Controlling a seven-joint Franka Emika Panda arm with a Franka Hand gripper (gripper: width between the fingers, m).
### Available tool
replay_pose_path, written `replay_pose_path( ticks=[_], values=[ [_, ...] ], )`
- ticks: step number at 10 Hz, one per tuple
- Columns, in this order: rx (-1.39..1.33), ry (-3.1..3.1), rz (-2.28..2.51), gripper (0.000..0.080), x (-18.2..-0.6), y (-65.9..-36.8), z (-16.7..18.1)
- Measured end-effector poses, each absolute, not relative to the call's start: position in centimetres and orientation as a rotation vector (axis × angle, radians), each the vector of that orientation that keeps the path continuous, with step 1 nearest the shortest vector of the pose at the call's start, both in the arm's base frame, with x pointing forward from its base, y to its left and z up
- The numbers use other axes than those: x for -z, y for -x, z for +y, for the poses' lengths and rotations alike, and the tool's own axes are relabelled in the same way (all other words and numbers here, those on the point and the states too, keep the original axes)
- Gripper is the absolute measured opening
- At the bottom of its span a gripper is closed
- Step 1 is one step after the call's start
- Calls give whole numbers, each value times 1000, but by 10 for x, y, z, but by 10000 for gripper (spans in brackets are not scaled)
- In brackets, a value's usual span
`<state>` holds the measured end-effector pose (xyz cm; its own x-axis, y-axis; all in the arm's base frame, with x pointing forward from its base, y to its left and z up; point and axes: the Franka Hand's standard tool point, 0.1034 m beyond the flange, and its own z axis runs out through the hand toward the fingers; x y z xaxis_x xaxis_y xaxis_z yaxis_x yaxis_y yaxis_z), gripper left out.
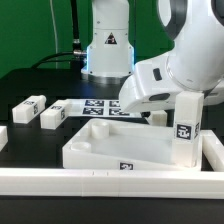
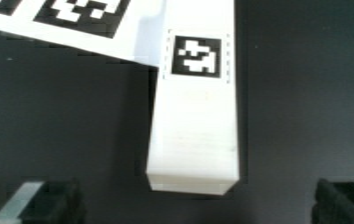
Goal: Assemble desk
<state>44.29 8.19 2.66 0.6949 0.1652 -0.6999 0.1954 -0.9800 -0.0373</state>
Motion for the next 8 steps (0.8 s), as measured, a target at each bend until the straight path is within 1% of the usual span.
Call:
replay_pose_path(
  ticks=[1, 2, 6, 8],
  values=[
    [1297, -2798, 298, 649, -27, -434, 80],
    [1325, -2783, 303, 649, -24, -437, 83],
    [1321, -2786, 315, 649, -24, -437, 86],
    [1335, -2784, 300, 649, -18, -434, 81]
  ],
)
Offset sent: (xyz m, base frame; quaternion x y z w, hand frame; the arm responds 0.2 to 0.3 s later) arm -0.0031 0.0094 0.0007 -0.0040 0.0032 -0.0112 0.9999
